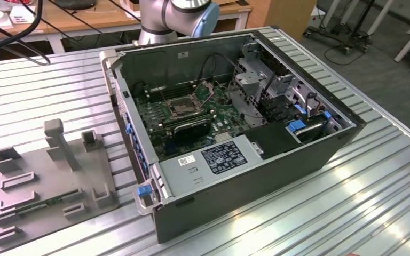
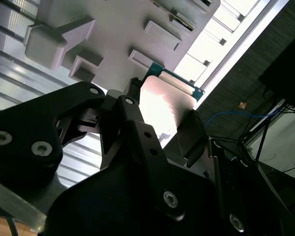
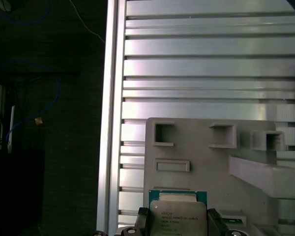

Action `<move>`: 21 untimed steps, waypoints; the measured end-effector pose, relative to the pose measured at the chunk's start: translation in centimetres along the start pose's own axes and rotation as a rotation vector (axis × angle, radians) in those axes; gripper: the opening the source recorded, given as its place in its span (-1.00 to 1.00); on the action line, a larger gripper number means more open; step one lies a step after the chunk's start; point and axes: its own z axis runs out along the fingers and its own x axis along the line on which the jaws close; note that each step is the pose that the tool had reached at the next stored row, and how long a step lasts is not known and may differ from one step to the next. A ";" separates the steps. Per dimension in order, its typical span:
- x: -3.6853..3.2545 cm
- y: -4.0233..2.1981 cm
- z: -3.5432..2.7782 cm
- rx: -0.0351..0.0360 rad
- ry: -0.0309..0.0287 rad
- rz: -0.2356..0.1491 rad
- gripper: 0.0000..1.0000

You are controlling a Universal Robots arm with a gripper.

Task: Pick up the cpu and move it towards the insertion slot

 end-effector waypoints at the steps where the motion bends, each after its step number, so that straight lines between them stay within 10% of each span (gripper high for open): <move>1: 0.00 0.00 -0.07 0.0000 0.0000 0.000 0.08; 21: 0.00 0.03 -0.66 0.0001 0.0000 0.000 0.08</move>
